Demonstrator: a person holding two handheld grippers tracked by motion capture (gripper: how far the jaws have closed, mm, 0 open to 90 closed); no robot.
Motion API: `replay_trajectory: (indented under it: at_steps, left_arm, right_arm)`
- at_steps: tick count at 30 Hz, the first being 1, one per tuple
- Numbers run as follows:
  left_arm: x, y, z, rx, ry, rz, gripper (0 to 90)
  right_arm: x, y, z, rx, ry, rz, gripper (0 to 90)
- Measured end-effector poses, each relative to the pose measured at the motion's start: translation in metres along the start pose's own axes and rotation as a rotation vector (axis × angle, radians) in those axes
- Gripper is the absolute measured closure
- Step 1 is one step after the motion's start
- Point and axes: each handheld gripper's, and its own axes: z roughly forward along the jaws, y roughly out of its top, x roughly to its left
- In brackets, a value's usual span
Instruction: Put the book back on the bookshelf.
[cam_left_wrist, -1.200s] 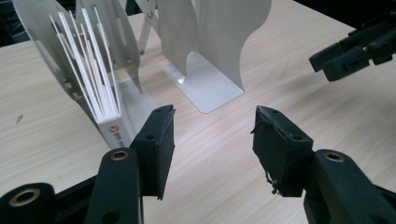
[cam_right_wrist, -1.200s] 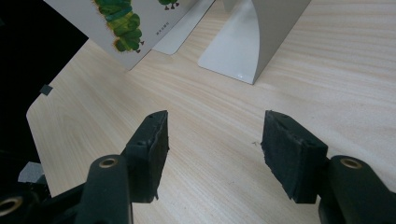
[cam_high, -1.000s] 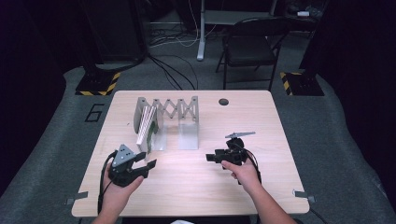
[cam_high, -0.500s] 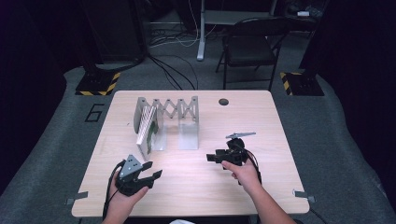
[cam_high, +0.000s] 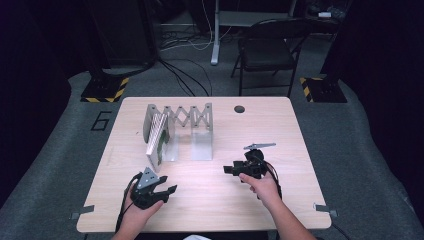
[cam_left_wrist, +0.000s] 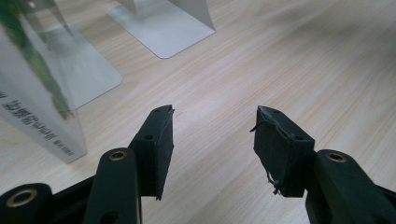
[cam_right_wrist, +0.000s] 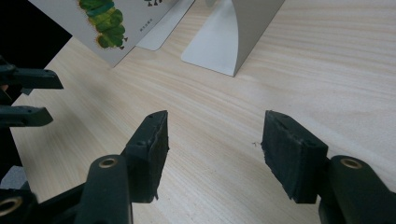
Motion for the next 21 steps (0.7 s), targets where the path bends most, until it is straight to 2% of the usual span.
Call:
replay_trajectory:
  at_steps: [5,9,12,14,15,16,18,21]
  left_arm:
    - [-0.005,-0.001,0.011,0.038,-0.012,0.061,47.3]
    - [-0.007,-0.001,0.015,0.034,-0.045,0.049,46.2]
    - [-0.006,-0.002,0.017,0.017,-0.037,0.069,44.9]
    - [-0.005,-0.003,0.018,0.039,-0.027,0.087,44.9]
    - [-0.006,-0.004,0.019,0.04,-0.019,0.083,44.9]
    - [-0.006,-0.004,0.018,0.047,-0.028,0.087,44.9]
    - [-0.007,-0.004,0.02,0.035,-0.015,0.092,44.9]
    - [-0.006,-0.002,0.02,0.051,-0.024,0.099,44.9]
  right_arm:
    - [-0.005,-0.001,-0.004,-0.011,-0.017,-0.004,40.9]
    - [-0.009,-0.003,-0.006,-0.009,-0.038,0.015,40.8]
    - [-0.011,-0.005,-0.008,-0.013,-0.052,0.019,40.8]
    - [-0.012,-0.006,-0.009,-0.009,-0.068,0.012,40.8]
    - [-0.013,-0.007,-0.009,-0.011,-0.071,0.005,40.8]
    - [-0.014,-0.007,-0.01,-0.008,-0.071,0.014,40.8]
    - [-0.015,-0.008,-0.01,-0.008,-0.075,0.021,40.8]
    - [-0.017,-0.009,-0.009,-0.001,-0.083,0.024,40.8]
